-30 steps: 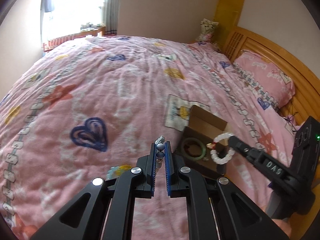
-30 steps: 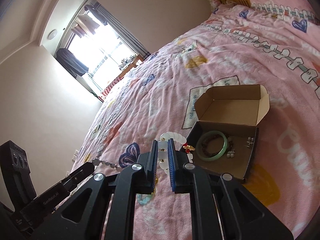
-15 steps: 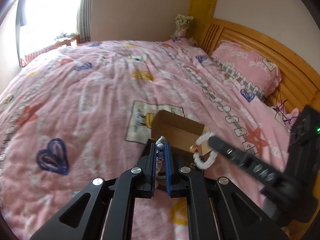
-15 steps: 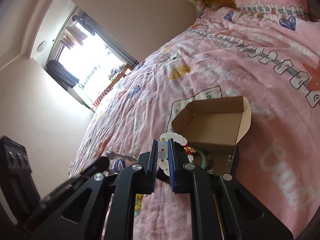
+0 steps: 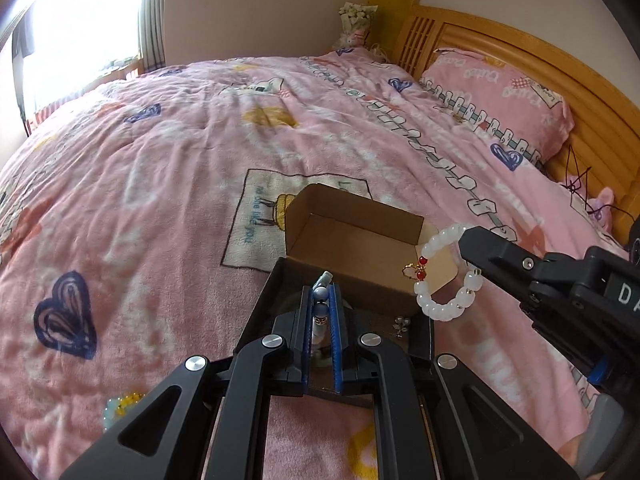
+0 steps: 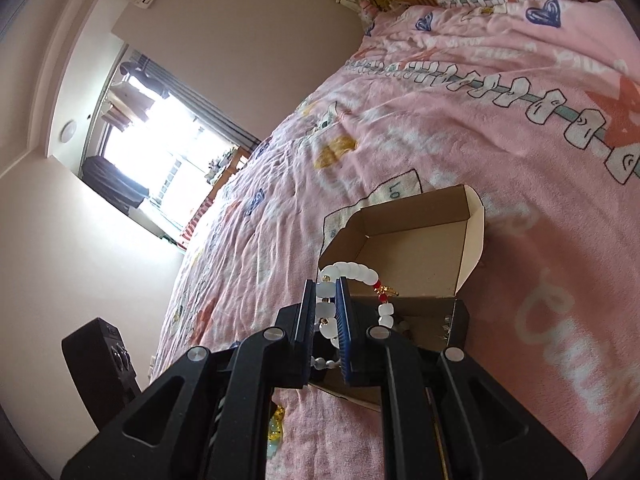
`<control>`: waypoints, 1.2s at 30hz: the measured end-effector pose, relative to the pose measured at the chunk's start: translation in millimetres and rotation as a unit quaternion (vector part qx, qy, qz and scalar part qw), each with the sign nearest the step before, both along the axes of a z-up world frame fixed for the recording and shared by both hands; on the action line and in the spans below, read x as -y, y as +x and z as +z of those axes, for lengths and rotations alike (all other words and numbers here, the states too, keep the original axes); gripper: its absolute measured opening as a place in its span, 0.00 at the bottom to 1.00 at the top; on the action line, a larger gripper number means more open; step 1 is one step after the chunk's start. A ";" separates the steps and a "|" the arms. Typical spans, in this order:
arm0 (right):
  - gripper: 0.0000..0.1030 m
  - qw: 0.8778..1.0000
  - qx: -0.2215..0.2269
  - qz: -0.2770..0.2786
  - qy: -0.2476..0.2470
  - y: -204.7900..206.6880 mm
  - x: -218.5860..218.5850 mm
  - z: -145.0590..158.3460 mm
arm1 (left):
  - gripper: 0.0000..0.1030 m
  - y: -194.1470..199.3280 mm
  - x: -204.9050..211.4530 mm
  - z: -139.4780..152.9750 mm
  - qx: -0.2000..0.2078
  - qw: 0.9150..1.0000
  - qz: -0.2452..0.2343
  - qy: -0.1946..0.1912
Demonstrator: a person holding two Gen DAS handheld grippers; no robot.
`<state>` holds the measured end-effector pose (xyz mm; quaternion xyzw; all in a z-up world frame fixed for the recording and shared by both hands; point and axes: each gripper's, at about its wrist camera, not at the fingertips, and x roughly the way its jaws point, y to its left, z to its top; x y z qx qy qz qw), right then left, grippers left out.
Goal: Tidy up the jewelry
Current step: 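Carry the grey-blue and white bracelets with both tools over the open box, then open both tools to drop the two bracelets into the box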
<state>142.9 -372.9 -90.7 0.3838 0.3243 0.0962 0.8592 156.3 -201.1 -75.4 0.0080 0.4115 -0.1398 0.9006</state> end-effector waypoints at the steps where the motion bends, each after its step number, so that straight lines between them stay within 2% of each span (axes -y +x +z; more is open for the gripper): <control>1: 0.11 1.000 -0.001 -0.001 0.003 0.4 0.3 -0.4 | 0.09 0.0 -0.1 0.0 0.001 1.000 0.000 0.000; 12: 0.12 1.000 0.002 -0.012 0.015 -1.6 3.0 -1.1 | 0.09 2.3 -13.2 7.0 0.009 1.000 0.007 -0.016; 19: 0.12 1.000 0.005 -0.014 0.020 -1.5 -4.2 -0.2 | 0.10 5.9 -15.7 4.6 -0.010 0.999 -0.002 -0.033; 21: 0.12 1.000 0.005 -0.015 0.021 -2.0 -5.6 -0.1 | 0.26 5.0 -19.3 5.9 -0.010 0.999 0.003 -0.038; 22: 0.12 1.000 0.005 -0.015 0.021 -2.7 -6.1 0.6 | 0.47 4.4 -22.3 7.4 -0.009 0.999 0.006 -0.043; 23: 0.12 1.000 0.007 -0.016 0.020 -3.6 -6.5 1.7 | 0.59 1.9 -25.6 10.3 0.000 0.999 0.009 -0.049; 26: 0.12 1.000 0.011 -0.020 0.018 -5.3 -5.5 5.0 | 0.59 -4.1 -31.6 19.3 0.021 0.999 0.019 -0.039; 31: 0.12 0.999 0.021 -0.029 0.010 -13.5 -6.8 16.0 | 0.59 -9.8 -52.4 28.0 0.027 0.998 0.037 -0.037; 36: 0.12 0.999 0.034 0.001 -0.014 -17.1 -31.9 31.9 | 0.59 -17.5 -80.7 39.6 0.029 0.997 0.066 -0.006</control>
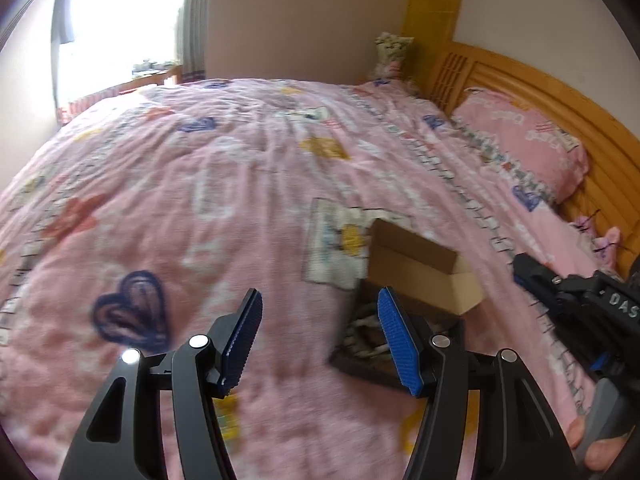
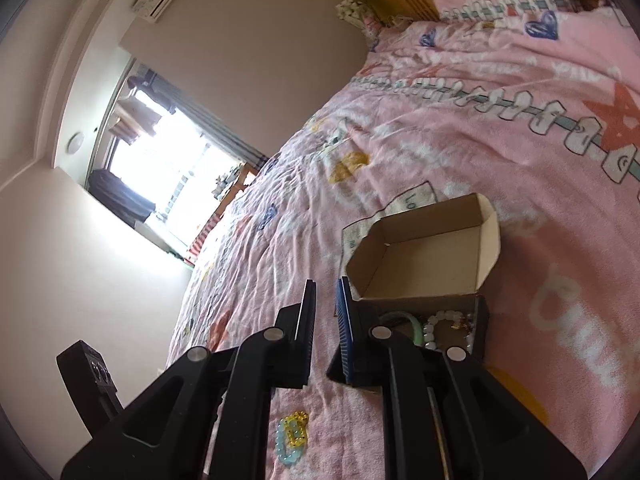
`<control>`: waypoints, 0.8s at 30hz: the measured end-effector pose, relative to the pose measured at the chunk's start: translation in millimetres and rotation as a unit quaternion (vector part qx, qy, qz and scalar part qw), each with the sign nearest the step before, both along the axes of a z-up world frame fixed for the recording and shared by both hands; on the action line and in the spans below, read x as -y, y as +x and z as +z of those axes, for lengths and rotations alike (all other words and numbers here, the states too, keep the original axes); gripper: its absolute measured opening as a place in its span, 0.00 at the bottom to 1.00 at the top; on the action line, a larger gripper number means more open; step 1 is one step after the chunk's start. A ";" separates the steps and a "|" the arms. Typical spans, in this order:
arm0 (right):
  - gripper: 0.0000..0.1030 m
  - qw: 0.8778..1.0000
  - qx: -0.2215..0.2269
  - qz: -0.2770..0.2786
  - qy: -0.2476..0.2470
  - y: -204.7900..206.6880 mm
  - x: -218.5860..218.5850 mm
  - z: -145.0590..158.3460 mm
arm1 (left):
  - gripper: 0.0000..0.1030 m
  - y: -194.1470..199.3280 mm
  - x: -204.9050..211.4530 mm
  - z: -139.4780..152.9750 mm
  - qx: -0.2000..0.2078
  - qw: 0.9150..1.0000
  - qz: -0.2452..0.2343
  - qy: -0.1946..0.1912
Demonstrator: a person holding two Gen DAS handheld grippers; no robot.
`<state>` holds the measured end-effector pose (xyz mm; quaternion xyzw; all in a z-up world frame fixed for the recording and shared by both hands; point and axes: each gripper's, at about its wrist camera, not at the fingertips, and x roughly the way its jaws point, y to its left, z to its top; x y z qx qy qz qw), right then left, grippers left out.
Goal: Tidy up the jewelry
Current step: 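Open both tools to drop the two bracelets into the box, then move both tools back to the light blue and yellow bracelets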
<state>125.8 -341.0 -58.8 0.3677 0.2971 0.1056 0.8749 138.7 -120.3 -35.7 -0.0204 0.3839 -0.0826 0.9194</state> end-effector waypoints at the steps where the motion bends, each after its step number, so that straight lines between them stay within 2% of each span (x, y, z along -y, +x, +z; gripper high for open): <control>1: 0.12 1.000 0.005 0.013 -0.008 -0.9 -9.4 4.2 | 0.59 -3.8 -10.0 3.8 0.001 1.000 0.017 0.017; 4: 0.12 0.998 0.011 0.055 -0.022 -2.5 -38.0 10.5 | 0.59 -14.2 -32.3 12.6 0.002 0.997 0.054 0.046; 8: 0.14 0.993 0.004 0.112 -0.032 -5.9 -77.8 7.2 | 0.59 -40.8 -73.1 20.9 -0.014 0.998 0.053 -0.026; 11: 0.14 0.988 -0.010 0.147 -0.042 -11.5 -106.8 -3.8 | 0.59 -59.3 -89.8 18.3 -0.018 0.996 0.076 -0.036; 13: 0.14 0.984 -0.024 0.169 -0.054 -13.6 -123.0 -13.0 | 0.59 -66.0 -92.8 9.7 -0.026 0.996 0.075 -0.033; 16: 0.14 0.977 -0.051 0.193 -0.073 -10.7 -140.9 -31.5 | 0.59 -69.5 -95.7 -15.1 -0.054 0.995 0.080 -0.001; 19: 0.14 0.973 -0.078 0.205 -0.070 -7.3 -145.4 -49.7 | 0.59 -71.0 -106.0 -42.4 -0.085 0.992 0.093 0.019; 24: 0.14 0.967 -0.099 0.223 -0.076 -6.0 -155.4 -67.1 | 0.59 -66.9 -127.5 -68.4 -0.122 0.986 0.114 0.000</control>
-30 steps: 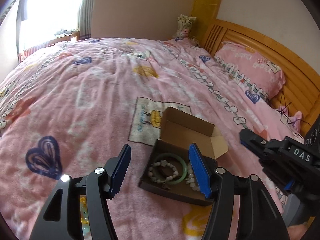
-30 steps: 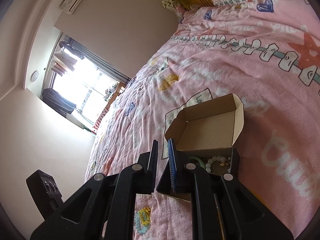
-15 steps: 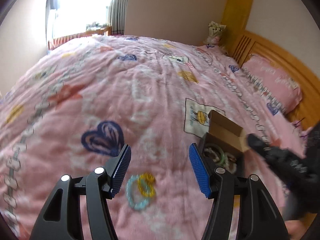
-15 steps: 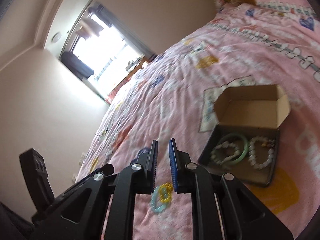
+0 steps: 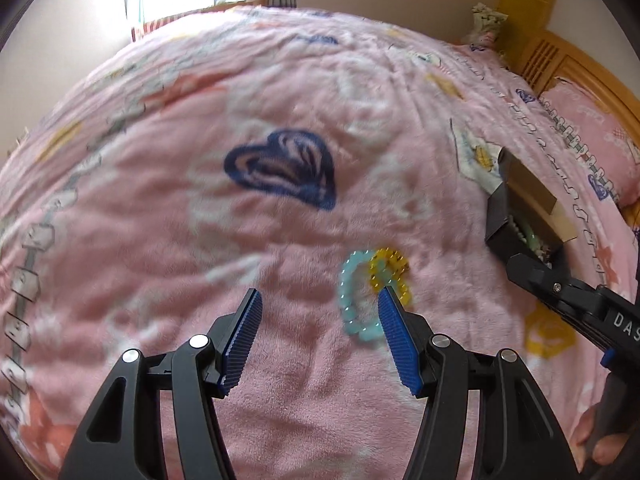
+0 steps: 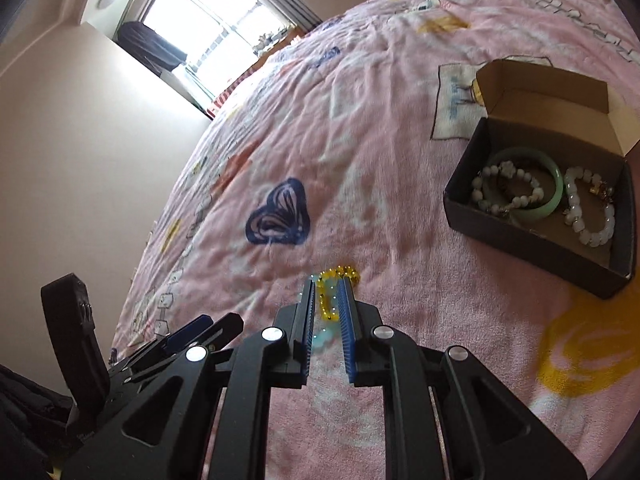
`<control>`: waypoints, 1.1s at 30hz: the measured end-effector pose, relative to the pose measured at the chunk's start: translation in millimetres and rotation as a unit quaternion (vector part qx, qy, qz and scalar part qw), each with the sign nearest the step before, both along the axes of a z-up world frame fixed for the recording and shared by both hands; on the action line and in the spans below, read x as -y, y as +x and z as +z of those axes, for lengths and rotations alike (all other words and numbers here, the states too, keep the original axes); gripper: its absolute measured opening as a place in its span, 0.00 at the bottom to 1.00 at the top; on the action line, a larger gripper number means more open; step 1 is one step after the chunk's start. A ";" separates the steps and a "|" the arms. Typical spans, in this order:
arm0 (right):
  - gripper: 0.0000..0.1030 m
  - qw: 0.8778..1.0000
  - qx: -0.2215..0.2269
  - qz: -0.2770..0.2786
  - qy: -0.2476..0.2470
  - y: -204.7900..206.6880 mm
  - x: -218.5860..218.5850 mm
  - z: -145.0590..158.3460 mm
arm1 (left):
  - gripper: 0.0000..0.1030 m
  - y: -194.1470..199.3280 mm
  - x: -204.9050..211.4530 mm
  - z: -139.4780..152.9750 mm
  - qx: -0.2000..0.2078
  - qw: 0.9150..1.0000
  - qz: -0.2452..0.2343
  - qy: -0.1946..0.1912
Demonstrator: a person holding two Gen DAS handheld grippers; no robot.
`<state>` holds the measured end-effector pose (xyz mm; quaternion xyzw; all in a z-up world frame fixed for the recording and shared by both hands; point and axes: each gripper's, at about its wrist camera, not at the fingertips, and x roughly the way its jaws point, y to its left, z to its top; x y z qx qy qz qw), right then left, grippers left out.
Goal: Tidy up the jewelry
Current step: 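Move both tools back to the light blue and yellow bracelets, then grasp the light blue bead bracelet with the left tool while the right tool grasps the yellow bead bracelet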
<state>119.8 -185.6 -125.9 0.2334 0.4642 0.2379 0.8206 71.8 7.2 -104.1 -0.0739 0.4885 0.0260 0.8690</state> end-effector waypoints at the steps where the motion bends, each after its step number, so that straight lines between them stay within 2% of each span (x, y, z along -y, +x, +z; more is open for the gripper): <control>1: 0.15 1.000 -0.005 0.003 0.001 1.4 -0.9 -3.4 | 0.59 0.2 -0.2 -3.5 -0.004 1.000 -0.003 -0.005; 4: 0.23 0.999 -0.026 0.010 0.016 6.3 -4.7 -17.5 | 0.59 3.7 1.3 -18.7 -0.025 0.999 -0.010 -0.025; 8: 0.24 0.999 -0.047 0.009 0.018 12.2 -13.1 -36.4 | 0.59 8.7 2.2 -32.6 -0.046 0.998 -0.010 -0.051; 15: 0.24 0.998 -0.058 -0.003 0.037 24.8 -9.1 -46.4 | 0.59 18.0 -5.3 -41.1 -0.059 0.995 0.000 -0.083; 28: 0.24 0.994 -0.088 0.015 0.058 61.1 -8.0 -68.3 | 0.59 31.7 -6.1 -59.7 -0.077 0.992 -0.003 -0.097; 30: 0.24 0.994 -0.091 0.016 0.065 65.7 -7.1 -72.2 | 0.56 34.7 -6.0 -62.3 -0.077 0.993 0.002 -0.090; 33: 0.24 0.992 -0.094 0.033 0.074 70.6 -13.5 -78.7 | 0.42 38.3 -5.7 -66.9 -0.081 0.994 0.017 -0.065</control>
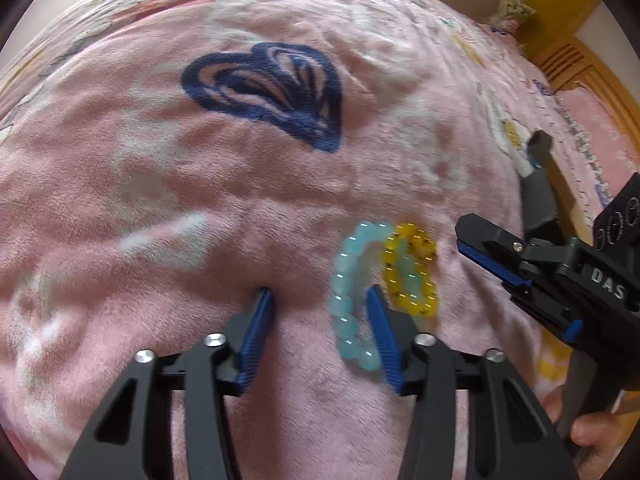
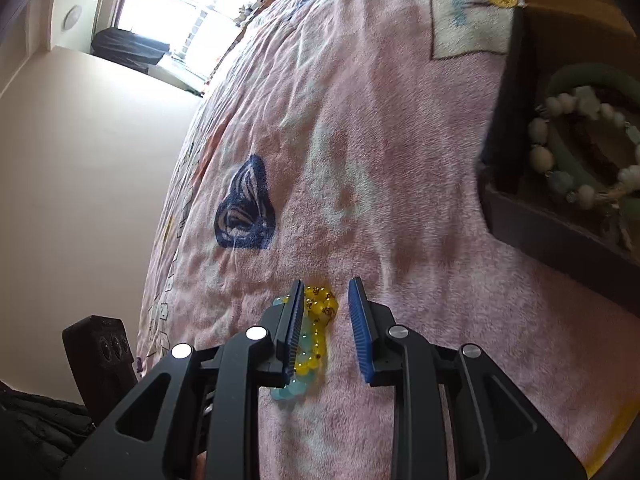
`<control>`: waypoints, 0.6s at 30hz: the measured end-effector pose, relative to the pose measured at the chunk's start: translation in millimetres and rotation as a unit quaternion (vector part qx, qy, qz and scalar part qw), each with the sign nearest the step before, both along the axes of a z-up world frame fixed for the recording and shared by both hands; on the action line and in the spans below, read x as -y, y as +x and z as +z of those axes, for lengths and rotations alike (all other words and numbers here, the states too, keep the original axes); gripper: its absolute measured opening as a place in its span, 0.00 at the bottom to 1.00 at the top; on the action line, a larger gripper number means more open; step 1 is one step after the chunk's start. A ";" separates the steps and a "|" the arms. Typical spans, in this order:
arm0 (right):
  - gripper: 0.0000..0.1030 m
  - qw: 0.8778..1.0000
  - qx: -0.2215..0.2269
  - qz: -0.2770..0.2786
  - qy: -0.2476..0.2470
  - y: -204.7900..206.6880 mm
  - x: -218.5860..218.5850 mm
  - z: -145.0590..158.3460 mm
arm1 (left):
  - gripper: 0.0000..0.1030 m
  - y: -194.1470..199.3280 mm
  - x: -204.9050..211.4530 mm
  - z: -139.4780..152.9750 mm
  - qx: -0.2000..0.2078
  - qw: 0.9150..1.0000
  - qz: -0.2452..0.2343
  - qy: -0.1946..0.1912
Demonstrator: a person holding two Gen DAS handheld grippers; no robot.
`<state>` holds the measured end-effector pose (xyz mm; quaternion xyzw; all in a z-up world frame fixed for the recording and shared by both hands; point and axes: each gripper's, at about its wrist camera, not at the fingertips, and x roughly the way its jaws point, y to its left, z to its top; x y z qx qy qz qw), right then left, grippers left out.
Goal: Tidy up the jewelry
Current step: 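Grasp the light blue bead bracelet with the left tool while the right tool grasps the yellow bead bracelet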
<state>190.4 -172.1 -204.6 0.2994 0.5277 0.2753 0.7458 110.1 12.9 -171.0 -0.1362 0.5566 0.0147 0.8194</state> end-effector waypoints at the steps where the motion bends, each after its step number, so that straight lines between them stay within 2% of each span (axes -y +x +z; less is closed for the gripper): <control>1: 0.24 1.000 -0.002 0.008 -0.001 1.2 -4.1 -3.3 | 0.38 0.4 0.3 -0.2 -0.001 1.000 0.001 0.007; 5: 0.24 0.999 0.005 0.018 -0.027 2.2 -19.0 -8.9 | 0.26 -2.2 -1.7 1.0 -0.001 1.000 0.010 0.024; 9: 0.24 0.998 0.019 0.023 -0.047 2.7 -25.8 -7.0 | 0.16 -6.4 -10.4 2.6 0.000 0.999 0.024 0.022; 15: 0.23 0.995 0.042 0.037 -0.085 0.0 -36.3 -3.3 | 0.15 -14.6 -15.1 12.3 0.011 0.999 0.032 0.037; 18: 0.18 0.991 0.054 0.043 -0.113 -3.3 -42.8 0.5 | 0.14 -13.6 -9.8 20.3 0.025 0.997 0.031 0.059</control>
